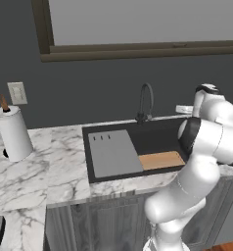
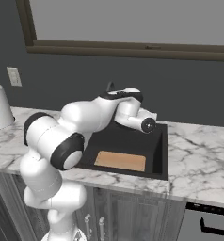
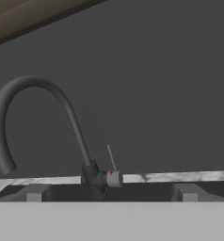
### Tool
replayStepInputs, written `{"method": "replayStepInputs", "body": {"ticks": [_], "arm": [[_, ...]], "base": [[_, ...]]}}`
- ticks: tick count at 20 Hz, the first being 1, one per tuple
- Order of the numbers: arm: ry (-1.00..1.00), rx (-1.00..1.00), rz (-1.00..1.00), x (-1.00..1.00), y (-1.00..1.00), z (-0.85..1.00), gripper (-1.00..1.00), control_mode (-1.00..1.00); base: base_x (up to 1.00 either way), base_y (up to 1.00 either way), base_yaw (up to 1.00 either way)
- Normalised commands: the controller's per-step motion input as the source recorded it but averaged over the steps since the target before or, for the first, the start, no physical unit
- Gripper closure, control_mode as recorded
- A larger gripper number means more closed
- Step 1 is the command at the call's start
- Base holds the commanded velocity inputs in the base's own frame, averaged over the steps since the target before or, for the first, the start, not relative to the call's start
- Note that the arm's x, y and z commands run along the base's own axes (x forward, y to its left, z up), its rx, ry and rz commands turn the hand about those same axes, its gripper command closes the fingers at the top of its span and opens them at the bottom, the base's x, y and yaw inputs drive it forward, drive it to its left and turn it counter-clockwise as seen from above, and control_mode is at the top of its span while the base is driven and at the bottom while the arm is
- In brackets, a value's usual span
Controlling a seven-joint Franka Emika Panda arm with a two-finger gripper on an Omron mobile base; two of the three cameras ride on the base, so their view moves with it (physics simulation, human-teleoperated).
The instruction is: Turn on the sink faucet with hot water and rinse the cutting board for ten seconds, then turn off the faucet. Push the cutting board to reach the water if necessary.
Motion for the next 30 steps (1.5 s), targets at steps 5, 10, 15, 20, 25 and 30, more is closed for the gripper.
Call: {"method": "replayStepInputs", "body": {"ticks": [5,10,15,20,25,30], "arm": [[0.0,0.0,0.0,0.05,0.0,-0.03,-1.0,-1.0],[0.0,0.0,0.0,0.1,0.0,-0.02,-1.0,-1.0],[0.0,0.0,0.0,0.04,0.0,-0.02,-1.0,-1.0],[0.0,0.0,0.0,0.01,0.0,-0.07,-1.0,-1.0],[-0.01,-0.03,0.0,0.01,0.05,-0.16,-1.0,-1.0],[-0.04,-0.04,0.0,0.0,0.17,-0.21,-1.0,-1.0]], "base": [[0.0,0.0,0.0],[0.0,0.0,0.0],[0.0,0.0,0.0],[0.0,0.0,0.0],[0.0,0.0,0.0],[0.0,0.0,0.0]]}}
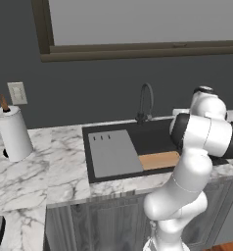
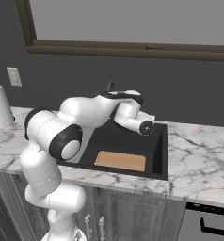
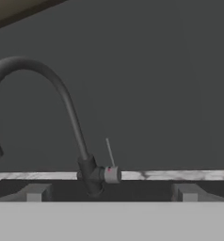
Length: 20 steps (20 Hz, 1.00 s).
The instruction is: Turn on the sink faucet with hot water and rinse the cutting board for ten seconds, then turn off the faucet. Push the cutting board to reach the water if necessary.
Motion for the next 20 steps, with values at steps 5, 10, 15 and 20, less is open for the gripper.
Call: {"method": "replayStepInputs", "body": {"ticks": [5,10,15,20], "arm": [[-0.09,-0.01,0.0,0.0,0.16,-0.1,-1.0,-1.0],[-0.09,0.0,0.0,0.0,0.08,-0.07,-1.0,-1.0],[-0.12,0.0,0.01,0.0,0.03,-0.09,-1.0,-1.0],[-0.11,0.0,0.03,0.0,0.0,-0.05,-1.0,-1.0]], "base": [[0.0,0.0,0.0],[0.0,0.0,0.0],[0.0,0.0,0.0],[0.0,0.0,0.0]]}}
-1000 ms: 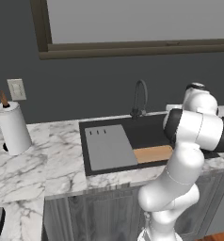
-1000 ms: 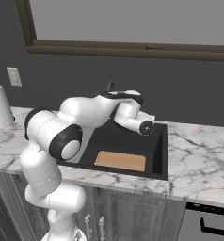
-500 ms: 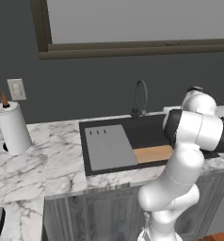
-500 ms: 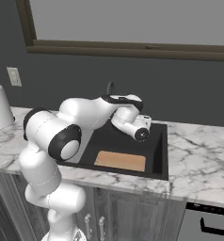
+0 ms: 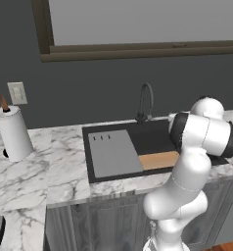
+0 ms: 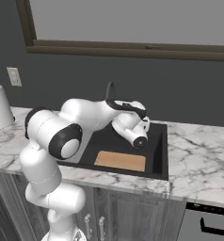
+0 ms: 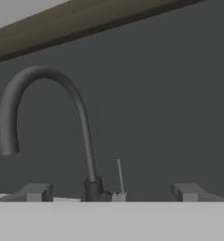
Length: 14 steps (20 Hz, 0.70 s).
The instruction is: Turn on the sink faucet with hot water and rinse the cutting board for ten seconds, then turn off the faucet. Push the cutting board to reach the water if necessary.
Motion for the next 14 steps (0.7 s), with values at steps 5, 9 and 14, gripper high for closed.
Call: {"method": "replayStepInputs", "body": {"ticks": [5,9,14], "arm": [[-0.06,0.0,0.05,0.0,0.0,-0.01,-1.0,-1.0],[-0.01,0.0,0.04,0.05,0.0,0.0,-1.0,-1.0],[0.0,0.0,0.02,0.19,0.0,0.0,-1.0,-1.0]], "base": [[0.0,0.0,0.0],[0.0,0.0,0.0],[0.0,0.0,0.0]]}}
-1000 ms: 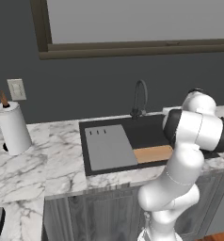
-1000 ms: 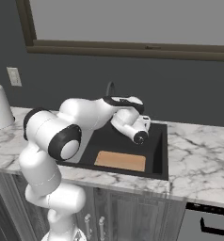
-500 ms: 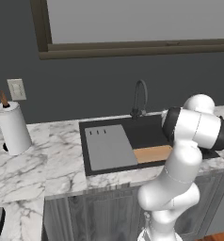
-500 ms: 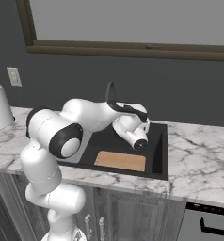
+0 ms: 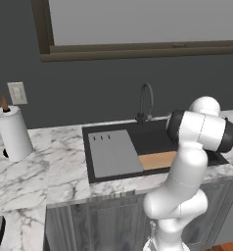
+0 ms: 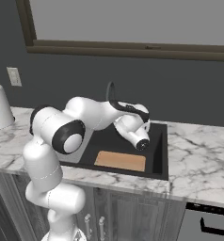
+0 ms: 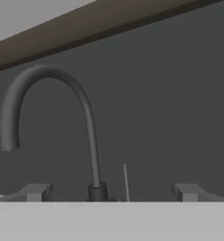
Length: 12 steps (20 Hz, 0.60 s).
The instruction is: Turn on the sink faucet with hot water and rinse the cutting board for ten seconds, then turn off the faucet. Push the cutting board to reach the water if necessary.
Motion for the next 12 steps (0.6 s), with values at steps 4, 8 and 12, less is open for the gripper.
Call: {"method": "replayStepInputs", "body": {"ticks": [4,8,12], "arm": [[0.0,0.0,0.0,0.2,0.05,0.0,-1.0,-1.0],[0.0,0.0,0.0,0.17,0.19,0.0,-1.0,-1.0],[0.0,0.0,0.0,0.09,0.14,0.0,-1.0,-1.0]], "base": [[0.0,0.0,0.0],[0.0,0.0,0.0],[0.0,0.0,0.0]]}}
